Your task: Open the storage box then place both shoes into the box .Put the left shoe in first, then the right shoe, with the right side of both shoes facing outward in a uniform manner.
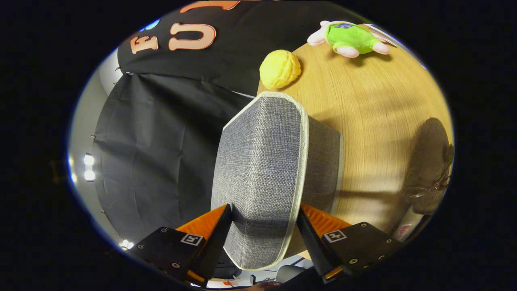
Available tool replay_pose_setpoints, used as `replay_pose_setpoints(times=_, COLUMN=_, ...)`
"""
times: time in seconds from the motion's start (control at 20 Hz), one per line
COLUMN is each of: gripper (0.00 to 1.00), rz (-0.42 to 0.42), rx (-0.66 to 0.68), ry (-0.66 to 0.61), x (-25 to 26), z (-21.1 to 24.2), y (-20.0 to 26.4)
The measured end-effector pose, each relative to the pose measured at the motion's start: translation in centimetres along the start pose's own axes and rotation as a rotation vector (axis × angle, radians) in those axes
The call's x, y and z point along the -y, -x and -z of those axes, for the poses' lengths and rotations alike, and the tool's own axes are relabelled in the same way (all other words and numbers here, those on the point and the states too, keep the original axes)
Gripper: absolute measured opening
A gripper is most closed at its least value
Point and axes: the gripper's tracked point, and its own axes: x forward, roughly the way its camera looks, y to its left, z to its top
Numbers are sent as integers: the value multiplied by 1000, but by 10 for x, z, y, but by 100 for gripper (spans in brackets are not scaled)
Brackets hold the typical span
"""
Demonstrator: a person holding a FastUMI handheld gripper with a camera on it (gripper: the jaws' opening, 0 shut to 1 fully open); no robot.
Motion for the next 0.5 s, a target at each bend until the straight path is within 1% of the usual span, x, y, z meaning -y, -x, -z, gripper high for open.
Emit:
replay_pose_setpoints(times=0.05, gripper=85, rz=-3, rx=-2, ry=-4, x=-1, z=-1, y=2)
replay_pose_setpoints(times=0.1, gripper=82, rz=-5, rx=-6, ry=-11, x=-1, z=-3, y=7)
replay_pose_setpoints(times=0.2, gripper=71, rz=32, rx=-4, ry=5, x=5, z=-8, y=13)
replay_pose_setpoints(times=0.25, gripper=65, rz=47, rx=20, ry=13, x=5, z=-14, y=20)
replay_pose_setpoints(times=0.3, gripper=57, rz=63, rx=50, ry=23, x=6, z=-22, y=26)
replay_pose_setpoints(times=0.35, gripper=38, rz=79, rx=77, ry=36, x=7, z=-29, y=30)
replay_pose_setpoints(times=0.45, gripper=23, rz=75, rx=76, ry=56, x=-2, z=-27, y=35)
replay_pose_setpoints(times=0.5, gripper=18, rz=73, rx=75, ry=57, x=-7, z=-28, y=36)
